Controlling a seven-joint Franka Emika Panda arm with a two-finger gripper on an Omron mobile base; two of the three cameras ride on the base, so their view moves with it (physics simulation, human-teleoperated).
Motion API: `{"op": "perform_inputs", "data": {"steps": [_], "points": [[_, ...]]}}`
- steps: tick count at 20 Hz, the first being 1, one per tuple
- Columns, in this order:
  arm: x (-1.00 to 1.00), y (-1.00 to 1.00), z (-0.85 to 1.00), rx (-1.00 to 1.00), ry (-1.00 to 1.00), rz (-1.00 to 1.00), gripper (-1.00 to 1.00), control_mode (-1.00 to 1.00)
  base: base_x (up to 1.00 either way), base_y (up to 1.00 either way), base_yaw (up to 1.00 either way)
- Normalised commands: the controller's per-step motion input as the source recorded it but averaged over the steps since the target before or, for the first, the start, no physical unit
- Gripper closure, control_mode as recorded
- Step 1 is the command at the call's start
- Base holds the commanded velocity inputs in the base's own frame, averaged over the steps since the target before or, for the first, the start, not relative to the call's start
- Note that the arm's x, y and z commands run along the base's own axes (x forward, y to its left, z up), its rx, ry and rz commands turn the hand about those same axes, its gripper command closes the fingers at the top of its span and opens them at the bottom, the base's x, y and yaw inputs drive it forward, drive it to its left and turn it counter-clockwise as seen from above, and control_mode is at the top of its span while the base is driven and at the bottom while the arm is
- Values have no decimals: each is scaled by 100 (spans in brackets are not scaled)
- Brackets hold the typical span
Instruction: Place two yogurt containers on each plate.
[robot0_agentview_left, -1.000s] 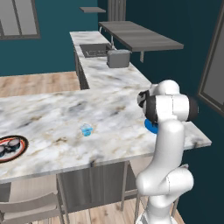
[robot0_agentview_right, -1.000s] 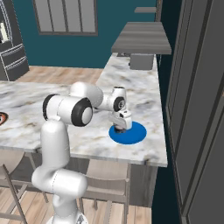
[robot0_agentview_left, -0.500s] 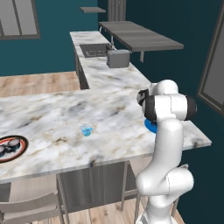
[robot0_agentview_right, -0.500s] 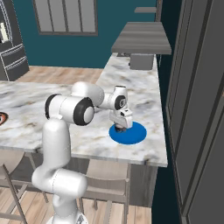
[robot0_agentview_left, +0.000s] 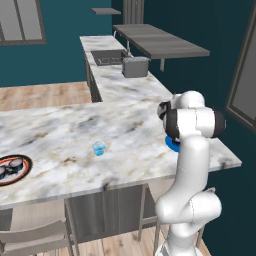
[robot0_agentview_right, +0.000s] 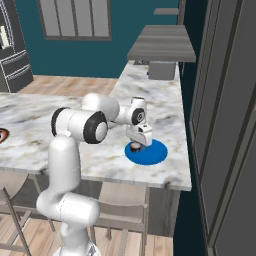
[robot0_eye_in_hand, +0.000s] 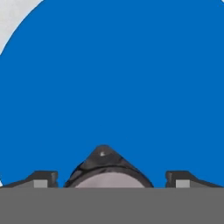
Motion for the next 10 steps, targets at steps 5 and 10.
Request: {"op": "perform_inputs", "data": {"steps": [5,10], "points": [[-2,-6,39,0,-11,0,-100,-100,0,0,0],[-31,1,51,1,-8,0,-100,-100,0,0,0]]}}
